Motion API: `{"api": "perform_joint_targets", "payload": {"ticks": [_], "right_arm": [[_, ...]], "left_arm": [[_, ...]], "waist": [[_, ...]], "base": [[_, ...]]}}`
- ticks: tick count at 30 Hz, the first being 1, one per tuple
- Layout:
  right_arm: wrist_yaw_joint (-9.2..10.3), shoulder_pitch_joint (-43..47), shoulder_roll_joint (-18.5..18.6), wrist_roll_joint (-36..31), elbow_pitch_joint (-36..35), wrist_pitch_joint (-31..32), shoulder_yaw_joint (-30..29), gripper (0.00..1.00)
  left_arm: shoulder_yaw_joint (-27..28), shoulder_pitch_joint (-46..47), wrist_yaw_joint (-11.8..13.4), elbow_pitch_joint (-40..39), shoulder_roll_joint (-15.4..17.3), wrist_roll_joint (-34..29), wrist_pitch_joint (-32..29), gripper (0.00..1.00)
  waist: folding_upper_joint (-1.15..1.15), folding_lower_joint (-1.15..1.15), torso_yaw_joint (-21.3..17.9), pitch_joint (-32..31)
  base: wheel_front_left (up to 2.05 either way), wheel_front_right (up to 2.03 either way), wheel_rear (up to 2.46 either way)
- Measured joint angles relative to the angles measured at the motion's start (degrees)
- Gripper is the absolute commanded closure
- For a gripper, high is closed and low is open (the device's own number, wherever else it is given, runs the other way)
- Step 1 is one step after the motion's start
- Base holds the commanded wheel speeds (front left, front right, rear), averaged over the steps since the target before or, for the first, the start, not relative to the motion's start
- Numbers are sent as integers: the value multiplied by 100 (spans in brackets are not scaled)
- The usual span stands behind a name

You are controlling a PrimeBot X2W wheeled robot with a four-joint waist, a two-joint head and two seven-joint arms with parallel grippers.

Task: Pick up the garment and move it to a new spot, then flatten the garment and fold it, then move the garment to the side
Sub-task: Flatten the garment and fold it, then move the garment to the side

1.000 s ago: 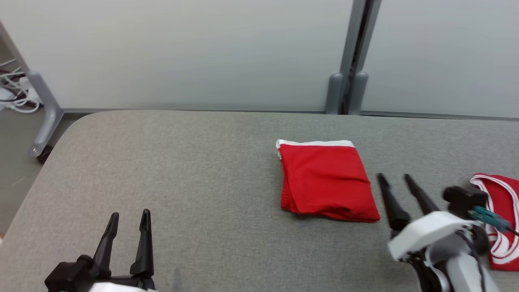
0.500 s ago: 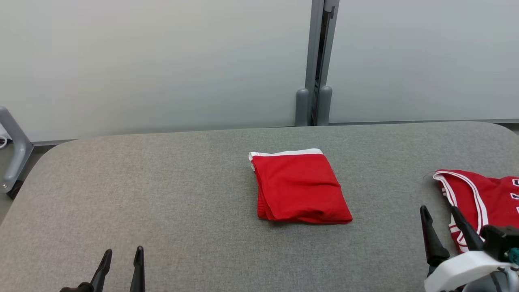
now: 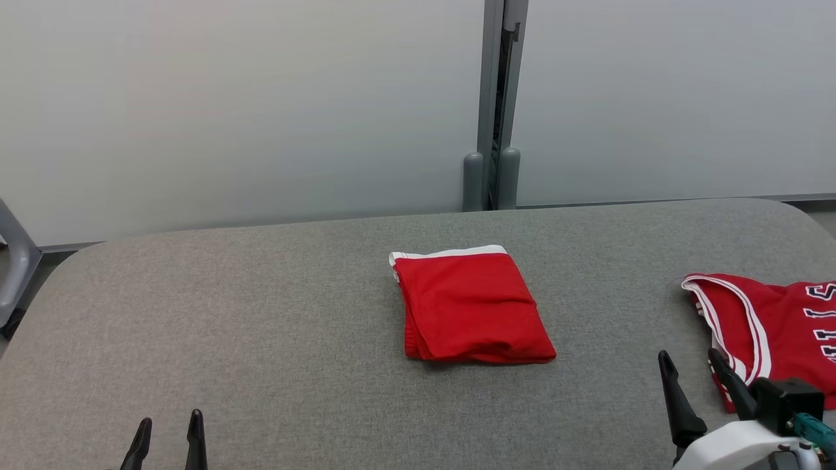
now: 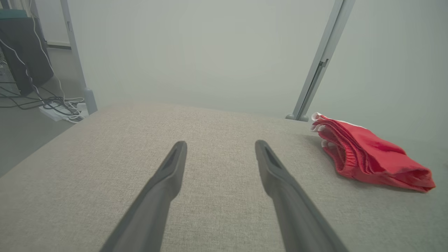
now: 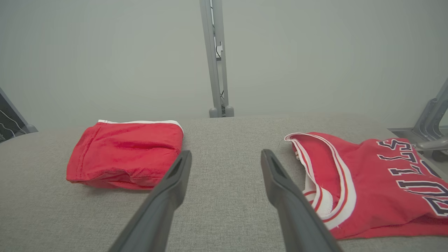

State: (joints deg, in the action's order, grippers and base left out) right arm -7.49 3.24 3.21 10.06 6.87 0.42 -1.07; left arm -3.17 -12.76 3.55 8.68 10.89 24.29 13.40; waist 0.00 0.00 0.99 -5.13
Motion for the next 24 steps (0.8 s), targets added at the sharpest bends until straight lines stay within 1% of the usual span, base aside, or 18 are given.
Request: {"api": "perform_joint_targets", "payload": {"ticks": [9,24], "right_arm": [[0,-24,41,71,-12,-26,163,0],[0,-28,16,138,16,75,133,0]], "left_arm": [[33,18,-4,-90,-19,11,79,0],[-54,30,-22,-90,-20,98,-15,0]], "waist": [[0,0,-1,5],[0,0,-3,16]], "base": [[0,0,0],[0,0,0]]}}
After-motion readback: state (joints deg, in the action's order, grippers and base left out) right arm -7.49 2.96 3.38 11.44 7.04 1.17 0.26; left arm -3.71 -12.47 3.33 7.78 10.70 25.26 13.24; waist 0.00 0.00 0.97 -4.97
